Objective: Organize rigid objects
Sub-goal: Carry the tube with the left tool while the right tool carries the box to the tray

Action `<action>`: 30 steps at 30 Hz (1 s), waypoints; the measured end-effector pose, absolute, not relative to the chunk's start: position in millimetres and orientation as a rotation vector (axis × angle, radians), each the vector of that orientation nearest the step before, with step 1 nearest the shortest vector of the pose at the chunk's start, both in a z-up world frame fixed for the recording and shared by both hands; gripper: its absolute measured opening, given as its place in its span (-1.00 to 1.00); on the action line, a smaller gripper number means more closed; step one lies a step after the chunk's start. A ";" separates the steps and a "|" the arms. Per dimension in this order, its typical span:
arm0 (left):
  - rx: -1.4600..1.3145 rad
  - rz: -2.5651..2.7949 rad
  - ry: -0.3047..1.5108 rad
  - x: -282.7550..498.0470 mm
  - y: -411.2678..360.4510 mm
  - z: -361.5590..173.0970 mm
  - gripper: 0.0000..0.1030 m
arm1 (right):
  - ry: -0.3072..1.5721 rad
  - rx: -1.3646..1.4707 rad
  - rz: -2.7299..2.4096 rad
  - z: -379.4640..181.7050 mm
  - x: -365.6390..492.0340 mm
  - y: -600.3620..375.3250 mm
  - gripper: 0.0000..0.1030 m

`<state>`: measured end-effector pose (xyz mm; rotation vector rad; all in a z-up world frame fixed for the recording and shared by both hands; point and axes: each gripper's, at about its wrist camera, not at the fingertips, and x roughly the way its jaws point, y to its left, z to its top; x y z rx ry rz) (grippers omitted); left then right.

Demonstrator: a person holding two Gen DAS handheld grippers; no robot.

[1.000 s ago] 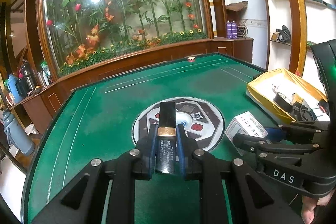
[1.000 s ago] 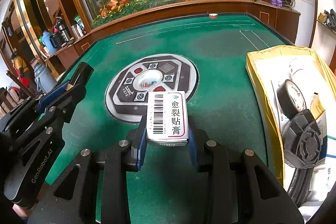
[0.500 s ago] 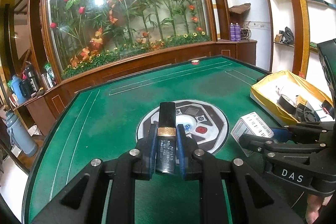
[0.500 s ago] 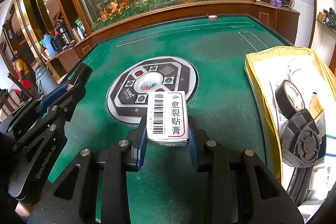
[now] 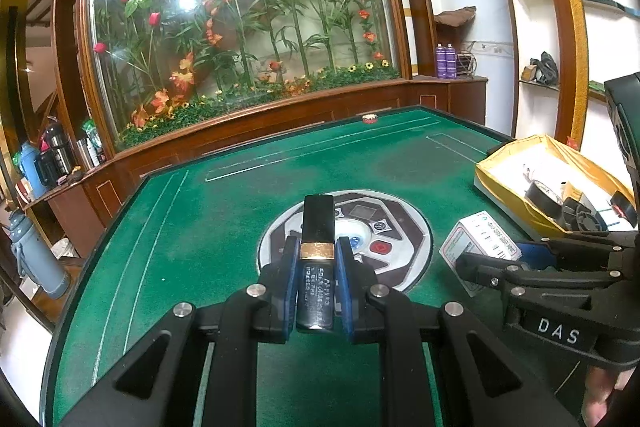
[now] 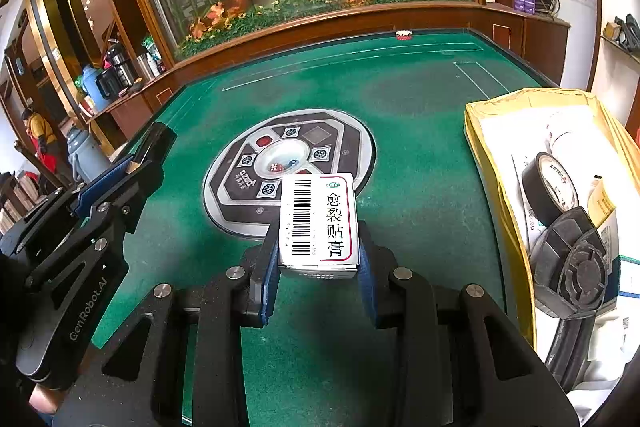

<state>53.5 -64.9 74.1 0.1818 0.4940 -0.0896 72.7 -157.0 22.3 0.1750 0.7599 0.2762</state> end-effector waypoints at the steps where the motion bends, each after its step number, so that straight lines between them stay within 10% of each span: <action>1: 0.170 -0.099 0.497 53.5 -64.4 74.8 -0.67 | 0.758 0.180 0.275 23.2 72.0 -158.5 -0.35; 30: -0.028 -0.515 0.628 34.4 -198.5 90.0 -0.67 | 0.655 0.339 0.012 81.0 13.5 -345.1 -0.36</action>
